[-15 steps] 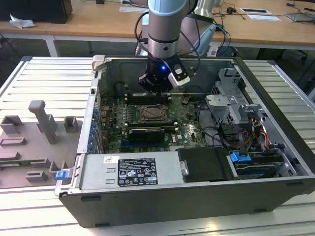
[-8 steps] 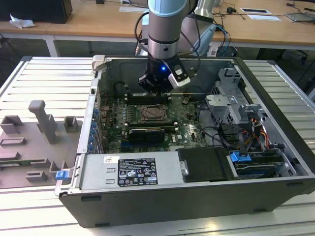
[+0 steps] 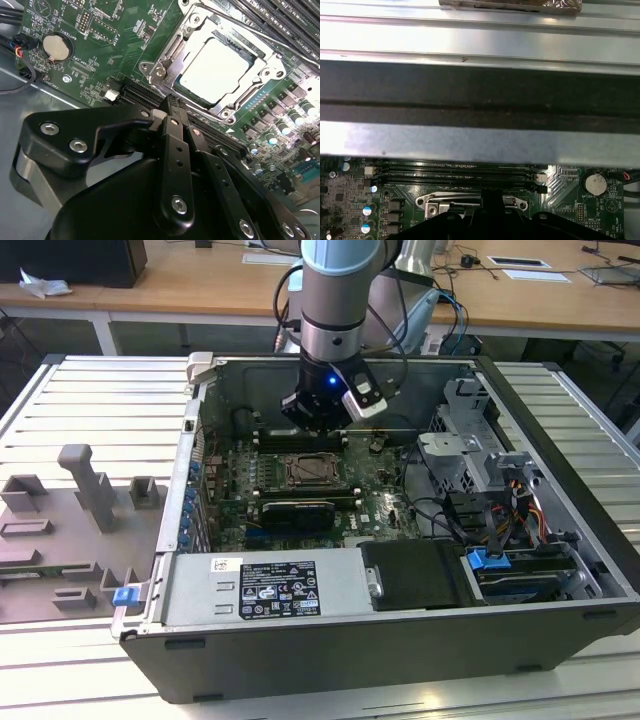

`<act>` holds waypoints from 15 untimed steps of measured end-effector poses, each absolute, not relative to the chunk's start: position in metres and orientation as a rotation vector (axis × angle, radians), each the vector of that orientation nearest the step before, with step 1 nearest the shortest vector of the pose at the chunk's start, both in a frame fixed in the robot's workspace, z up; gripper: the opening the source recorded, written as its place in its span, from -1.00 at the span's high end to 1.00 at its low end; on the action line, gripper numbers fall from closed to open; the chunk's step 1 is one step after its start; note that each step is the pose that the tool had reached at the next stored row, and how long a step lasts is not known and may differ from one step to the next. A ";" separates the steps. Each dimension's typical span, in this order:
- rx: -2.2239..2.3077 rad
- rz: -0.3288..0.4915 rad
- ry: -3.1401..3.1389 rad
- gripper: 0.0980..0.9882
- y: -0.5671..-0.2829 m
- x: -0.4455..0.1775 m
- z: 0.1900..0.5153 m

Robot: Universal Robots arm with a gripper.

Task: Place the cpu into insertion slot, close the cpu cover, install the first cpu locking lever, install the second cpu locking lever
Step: 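Install the second cpu locking lever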

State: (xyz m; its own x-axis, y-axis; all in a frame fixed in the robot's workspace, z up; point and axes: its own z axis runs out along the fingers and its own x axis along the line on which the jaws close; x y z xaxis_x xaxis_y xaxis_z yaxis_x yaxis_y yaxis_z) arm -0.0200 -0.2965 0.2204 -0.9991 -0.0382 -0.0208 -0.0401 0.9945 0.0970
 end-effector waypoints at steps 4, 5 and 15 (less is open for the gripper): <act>-0.061 0.152 3.118 0.98 -0.297 -0.020 0.220; -0.061 0.152 3.118 0.98 -0.298 -0.020 0.220; -0.061 0.152 3.118 0.98 -0.300 -0.020 0.220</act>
